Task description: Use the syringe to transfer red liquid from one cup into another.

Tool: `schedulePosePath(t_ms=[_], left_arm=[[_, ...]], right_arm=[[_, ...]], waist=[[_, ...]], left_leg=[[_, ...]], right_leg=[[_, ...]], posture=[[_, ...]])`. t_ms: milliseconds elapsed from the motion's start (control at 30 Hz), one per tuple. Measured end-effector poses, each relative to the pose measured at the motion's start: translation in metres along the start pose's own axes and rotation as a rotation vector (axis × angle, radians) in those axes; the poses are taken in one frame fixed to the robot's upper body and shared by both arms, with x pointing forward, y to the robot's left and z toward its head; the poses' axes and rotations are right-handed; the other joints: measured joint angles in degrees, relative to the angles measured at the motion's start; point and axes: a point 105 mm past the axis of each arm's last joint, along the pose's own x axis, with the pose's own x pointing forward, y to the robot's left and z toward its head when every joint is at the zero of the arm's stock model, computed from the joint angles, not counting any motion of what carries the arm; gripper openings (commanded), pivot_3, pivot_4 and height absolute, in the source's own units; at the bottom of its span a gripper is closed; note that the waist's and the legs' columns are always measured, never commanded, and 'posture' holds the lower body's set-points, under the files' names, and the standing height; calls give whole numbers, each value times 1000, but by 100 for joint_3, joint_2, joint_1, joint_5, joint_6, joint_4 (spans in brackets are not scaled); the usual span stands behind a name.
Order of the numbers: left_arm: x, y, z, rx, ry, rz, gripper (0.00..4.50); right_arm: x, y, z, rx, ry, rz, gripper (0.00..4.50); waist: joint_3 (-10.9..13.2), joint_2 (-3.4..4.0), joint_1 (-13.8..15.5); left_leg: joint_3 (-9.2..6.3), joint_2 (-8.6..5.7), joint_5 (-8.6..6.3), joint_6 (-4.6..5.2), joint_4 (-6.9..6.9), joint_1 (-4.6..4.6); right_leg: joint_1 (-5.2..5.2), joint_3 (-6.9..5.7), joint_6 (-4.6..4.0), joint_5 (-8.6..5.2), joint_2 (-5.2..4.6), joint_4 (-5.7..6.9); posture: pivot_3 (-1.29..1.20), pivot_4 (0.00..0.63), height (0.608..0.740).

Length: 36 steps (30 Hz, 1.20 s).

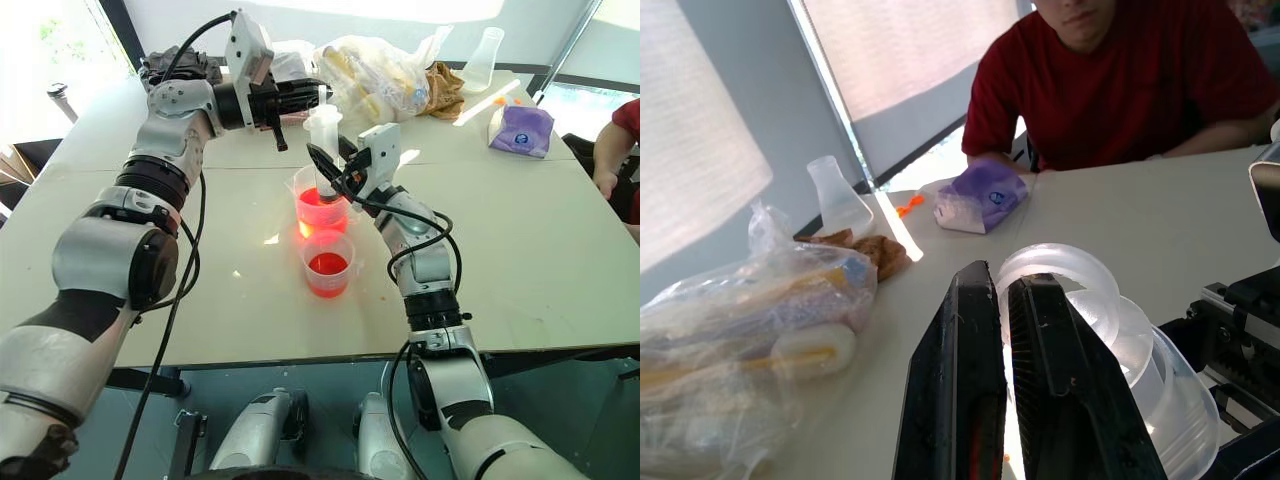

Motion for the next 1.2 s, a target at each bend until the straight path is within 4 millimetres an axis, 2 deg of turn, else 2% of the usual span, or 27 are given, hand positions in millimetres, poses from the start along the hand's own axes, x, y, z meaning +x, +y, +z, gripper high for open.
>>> schedulePosePath(t_ms=[400, 467, 700, 833, 867, 900, 967, 1033, 1133, 1200], left_arm=[[-1, 9, 7, -14, -25, 55, 19], [-2, 10, 7, -13, -26, 58, 728], [-13, 17, 12, -2, -19, 69, 2664], [-19, 18, 22, 24, -22, 33, 3775], [-20, 18, 25, 31, -26, 24, 3958], [-22, 18, 28, 36, -30, 17, 3958], [-35, 17, 33, 28, -35, -24, 3958], [-54, 10, 26, 3, -6, -85, 3958], [-95, -4, -6, -116, 102, -120, 3958], [-115, -11, -19, -187, 155, -100, 3958]], right_arm=[[0, 2, -2, 14, -9, -12, 1514], [0, 2, -2, 15, -8, -11, 1514], [2, 8, -3, 12, -8, 20, 1514], [4, 10, 1, -7, -13, 38, 1514], [5, 9, 3, -14, -15, 40, 1514], [6, 9, 5, -19, -18, 43, 1514], [10, 10, 10, -28, -23, 52, 1514], [11, 5, 17, -46, -28, 42, 1514], [10, -2, 39, -79, -72, 28, 1514], [8, -6, 47, -98, -87, 19, 1514]], waist=[[0, 0, -1], [0, 0, -2], [0, 0, -3], [0, 0, -4], [0, 0, -4], [0, 0, -7], [0, 1, -33], [-2, 4, -55], [-2, 5, -92], [-1, 4, -115]], left_leg=[[0, 0, 0, 0, 0, 0], [0, 0, 0, 0, 0, 0], [0, 0, 0, 0, 0, 0], [0, 0, 0, 0, 0, 0], [0, 0, 0, -1, 0, 0], [0, 1, 0, -1, 0, 0], [1, 3, 1, -2, -2, 1], [5, 6, 3, -6, -6, 6], [5, 21, 6, -12, -10, 10], [-2, 23, 7, -14, -10, 8]], right_leg=[[0, 0, 0, 0, 0, 0], [0, 0, 0, 0, 1, 1], [0, 0, 0, 0, 2, 1], [0, 0, 0, 0, 2, 1], [-1, 0, 0, 0, 2, 1], [-1, 0, 0, 0, 2, 1], [-2, 2, 0, 0, 3, 2], [-3, 8, 0, 0, 6, 5], [-4, 12, 0, 0, 16, 7], [-4, 17, -1, 0, 16, 7]], posture=[[0, 150, 740], [0, 150, 740], [0, 150, 740], [0, 150, 740], [0, 150, 740], [0, 150, 740], [0, 150, 740], [0, 150, 740], [0, 150, 740], [0, 150, 740]])
